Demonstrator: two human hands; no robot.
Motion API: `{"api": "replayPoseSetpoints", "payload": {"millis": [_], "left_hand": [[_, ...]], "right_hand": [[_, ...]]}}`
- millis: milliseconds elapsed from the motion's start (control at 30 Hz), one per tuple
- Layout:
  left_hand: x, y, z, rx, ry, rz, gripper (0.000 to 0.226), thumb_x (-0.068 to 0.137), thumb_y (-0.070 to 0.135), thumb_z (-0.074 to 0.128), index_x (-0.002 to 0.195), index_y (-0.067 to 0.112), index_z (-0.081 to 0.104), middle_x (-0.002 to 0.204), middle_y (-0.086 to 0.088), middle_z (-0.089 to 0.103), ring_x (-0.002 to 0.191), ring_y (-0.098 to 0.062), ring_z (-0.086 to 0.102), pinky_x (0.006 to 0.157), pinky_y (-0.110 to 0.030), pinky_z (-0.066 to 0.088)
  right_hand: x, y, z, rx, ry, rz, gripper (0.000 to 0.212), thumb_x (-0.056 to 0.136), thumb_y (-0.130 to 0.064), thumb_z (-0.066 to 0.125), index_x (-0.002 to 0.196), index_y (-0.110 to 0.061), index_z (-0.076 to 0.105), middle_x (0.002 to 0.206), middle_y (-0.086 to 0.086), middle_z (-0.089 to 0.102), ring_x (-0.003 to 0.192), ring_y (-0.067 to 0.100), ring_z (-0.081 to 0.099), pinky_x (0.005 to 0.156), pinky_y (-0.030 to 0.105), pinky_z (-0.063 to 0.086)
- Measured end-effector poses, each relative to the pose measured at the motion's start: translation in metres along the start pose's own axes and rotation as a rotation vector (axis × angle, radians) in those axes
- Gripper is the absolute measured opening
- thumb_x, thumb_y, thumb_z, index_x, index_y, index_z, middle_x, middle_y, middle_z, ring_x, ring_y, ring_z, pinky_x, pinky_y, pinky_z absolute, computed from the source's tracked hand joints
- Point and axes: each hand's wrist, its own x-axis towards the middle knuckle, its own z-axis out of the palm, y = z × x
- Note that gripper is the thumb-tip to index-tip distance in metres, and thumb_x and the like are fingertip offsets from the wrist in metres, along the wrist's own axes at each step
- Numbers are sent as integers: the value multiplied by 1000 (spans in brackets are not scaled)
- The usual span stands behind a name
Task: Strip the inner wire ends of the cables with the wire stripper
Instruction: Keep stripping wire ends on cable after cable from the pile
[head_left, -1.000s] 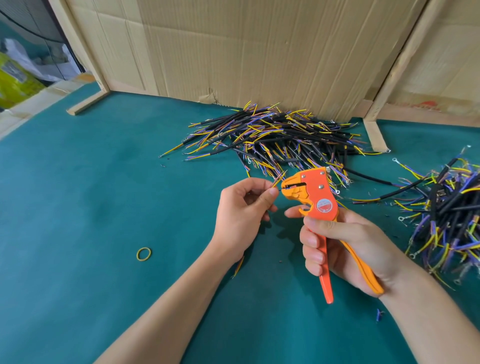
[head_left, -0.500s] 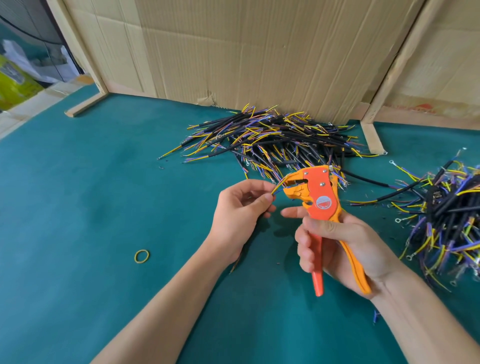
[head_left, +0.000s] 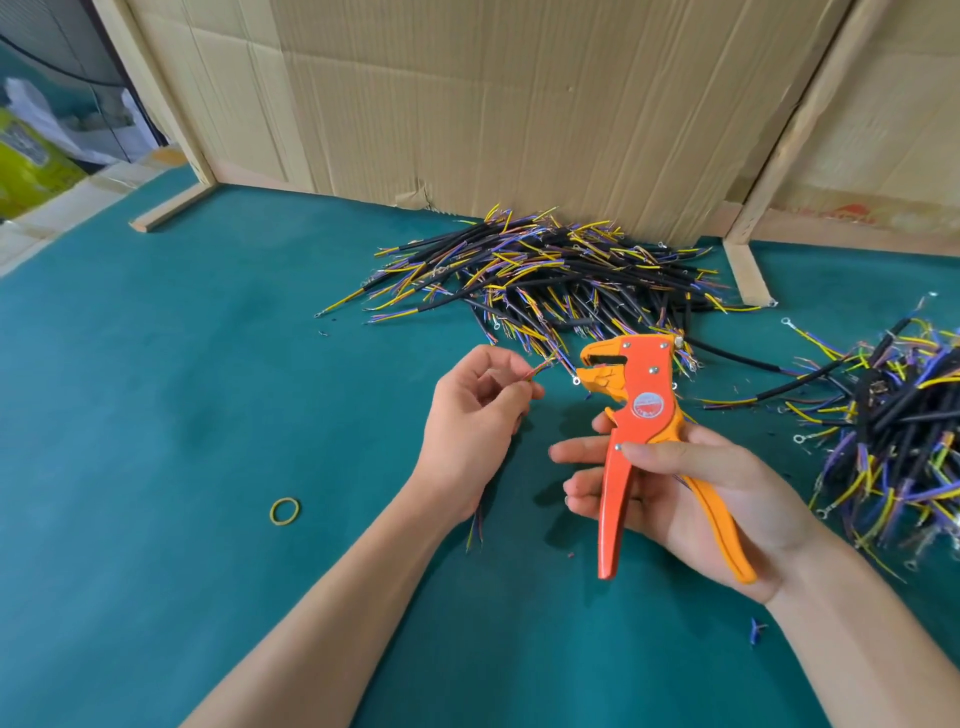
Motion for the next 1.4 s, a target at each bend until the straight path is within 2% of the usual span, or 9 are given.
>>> {"api": "replayPoseSetpoints", "payload": {"millis": [100,200,333,500,667,933,1100,1400], "left_hand": [[-2,-5,2,179,45,88,23,95,-3,55,88,18,64,74,6,66,62,-8,54,64,-23,43],[-2,-6,2,229,102,143,21,95,2,61,88,20,67,73,10,66,64,-9,55,67,-23,47],[-5,-5,4,295,124,220,17,95,4,63,90,18,69,74,10,66,67,-5,58,68,-18,48],[-8,-4,8,336,131,260,16,95,5,64,90,19,70,75,12,66,67,-2,56,67,-16,45],[-11,-4,9,390,134,298,16,95,5,64,90,19,71,73,16,64,66,-2,56,65,-13,42],[-11,-4,9,394,143,303,18,94,4,64,90,21,71,76,14,66,67,-1,58,65,-10,41],[-11,-4,9,387,142,296,18,94,4,64,89,20,71,74,14,65,66,-2,56,64,-9,40],[-12,-2,10,382,136,292,16,94,4,64,90,18,72,77,12,68,67,-3,58,66,-11,43]], "right_hand": [[0,-1,0,-25,-12,5,69,68,-14,90,124,0,52,126,39,61,90,42,72,84,45,59],[1,1,2,-40,16,19,69,62,-12,93,118,2,56,117,38,65,88,44,71,83,47,59],[2,4,7,-73,26,54,52,67,-1,82,114,3,60,94,30,63,83,46,67,77,49,59],[3,3,12,-98,37,46,40,74,2,78,109,1,59,82,20,56,73,38,62,65,44,57],[4,3,10,-101,53,26,43,72,0,76,110,0,56,79,19,54,69,37,60,63,43,56],[5,4,8,-105,53,38,33,74,0,76,103,-2,61,76,18,53,64,34,58,60,42,54],[5,3,8,-93,29,39,18,78,-4,76,94,-6,68,72,14,48,58,29,52,55,39,50],[5,4,9,-112,34,40,11,81,-12,74,89,-8,66,67,10,45,52,23,46,49,34,45]]}}
